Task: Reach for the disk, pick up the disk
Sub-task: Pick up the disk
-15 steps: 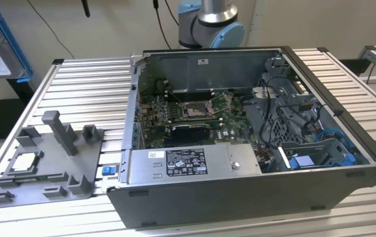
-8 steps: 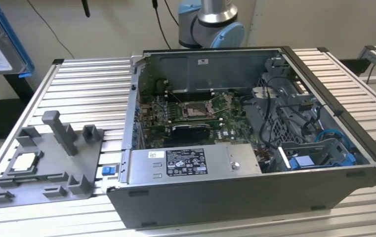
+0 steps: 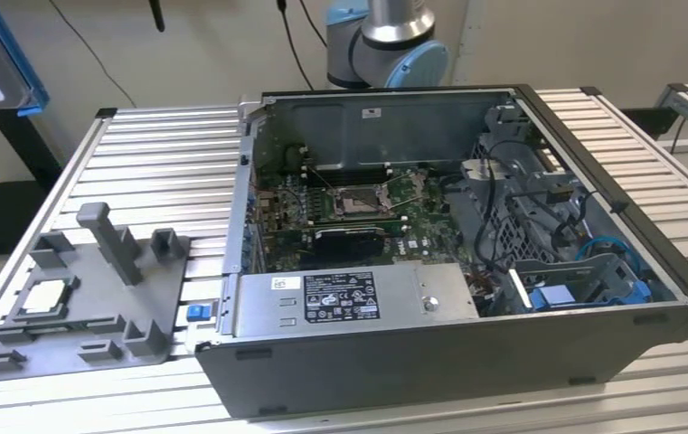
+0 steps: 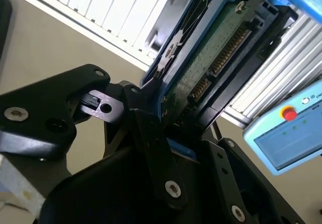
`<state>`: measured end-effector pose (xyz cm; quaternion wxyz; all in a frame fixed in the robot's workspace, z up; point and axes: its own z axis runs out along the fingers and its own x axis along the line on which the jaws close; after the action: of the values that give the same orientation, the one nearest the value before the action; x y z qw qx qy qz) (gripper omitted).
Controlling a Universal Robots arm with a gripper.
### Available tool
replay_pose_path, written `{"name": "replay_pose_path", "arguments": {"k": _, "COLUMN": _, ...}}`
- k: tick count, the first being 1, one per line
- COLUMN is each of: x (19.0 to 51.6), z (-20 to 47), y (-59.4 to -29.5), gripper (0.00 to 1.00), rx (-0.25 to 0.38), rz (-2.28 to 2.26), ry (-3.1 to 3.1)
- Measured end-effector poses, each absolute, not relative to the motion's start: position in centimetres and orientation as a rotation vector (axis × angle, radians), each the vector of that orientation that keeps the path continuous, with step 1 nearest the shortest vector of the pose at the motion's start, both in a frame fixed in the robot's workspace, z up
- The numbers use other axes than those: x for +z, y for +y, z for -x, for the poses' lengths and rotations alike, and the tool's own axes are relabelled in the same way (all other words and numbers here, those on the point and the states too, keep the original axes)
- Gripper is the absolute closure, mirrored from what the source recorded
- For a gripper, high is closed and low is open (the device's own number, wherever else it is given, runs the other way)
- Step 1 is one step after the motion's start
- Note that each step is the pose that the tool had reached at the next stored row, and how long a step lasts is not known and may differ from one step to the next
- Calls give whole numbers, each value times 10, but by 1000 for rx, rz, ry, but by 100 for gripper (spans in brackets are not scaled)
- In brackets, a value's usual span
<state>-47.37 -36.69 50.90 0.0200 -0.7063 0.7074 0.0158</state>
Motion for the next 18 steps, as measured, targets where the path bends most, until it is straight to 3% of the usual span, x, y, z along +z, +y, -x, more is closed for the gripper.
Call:
{"name": "replay_pose_path", "arguments": {"k": 11, "x": 548, "z": 474, "y": -367, "gripper": 100, "rx": 49, "rz": 2191, "ry": 2195}}
{"name": "replay_pose_path", "arguments": {"k": 18, "x": 554, "z": 474, "y": -367, "gripper": 100, "rx": 49, "rz": 2191, "ry": 2195}}
